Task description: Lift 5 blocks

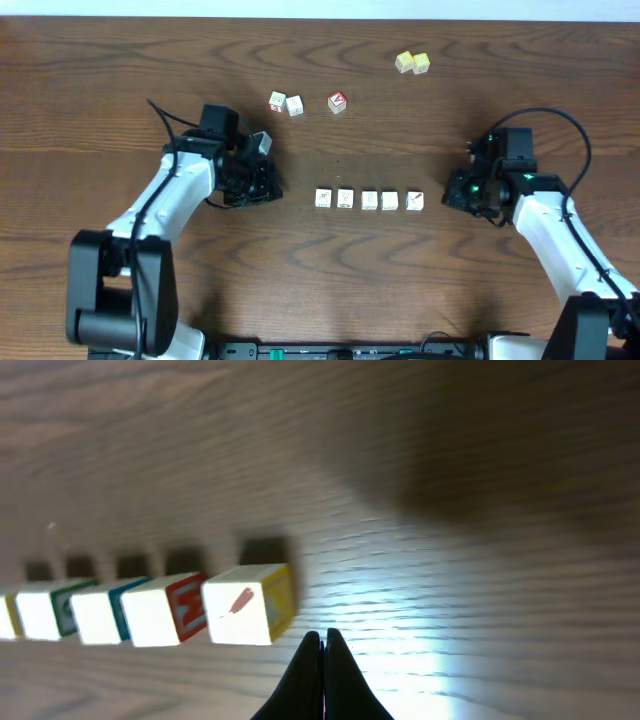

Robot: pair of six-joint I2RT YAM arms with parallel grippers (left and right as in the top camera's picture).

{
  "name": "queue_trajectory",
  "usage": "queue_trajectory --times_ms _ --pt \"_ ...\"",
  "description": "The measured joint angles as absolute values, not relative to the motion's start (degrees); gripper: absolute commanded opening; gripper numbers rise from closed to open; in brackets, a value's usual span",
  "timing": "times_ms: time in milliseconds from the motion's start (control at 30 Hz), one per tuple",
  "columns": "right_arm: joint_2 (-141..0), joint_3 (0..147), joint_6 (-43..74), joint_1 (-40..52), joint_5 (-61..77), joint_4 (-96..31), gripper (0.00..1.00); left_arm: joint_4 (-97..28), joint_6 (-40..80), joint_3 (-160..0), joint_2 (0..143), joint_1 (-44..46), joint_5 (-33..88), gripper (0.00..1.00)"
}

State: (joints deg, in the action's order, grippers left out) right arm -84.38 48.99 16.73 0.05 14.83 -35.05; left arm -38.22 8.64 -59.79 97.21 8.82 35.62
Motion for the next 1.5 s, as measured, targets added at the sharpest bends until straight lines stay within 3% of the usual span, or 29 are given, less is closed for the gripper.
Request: queue_trajectory --times_ms 367,1500 --pt "-92.99 52.1 11.68 0.58 17.85 -39.07 0.01 -36.51 6.02 -59.79 98.74 11.79 36.07 0.07" --pt "-97.78 53.63 11.03 1.1 22.11 -36.69 0.01 -33.34 10.7 -59.79 98.74 11.79 33.08 0.07"
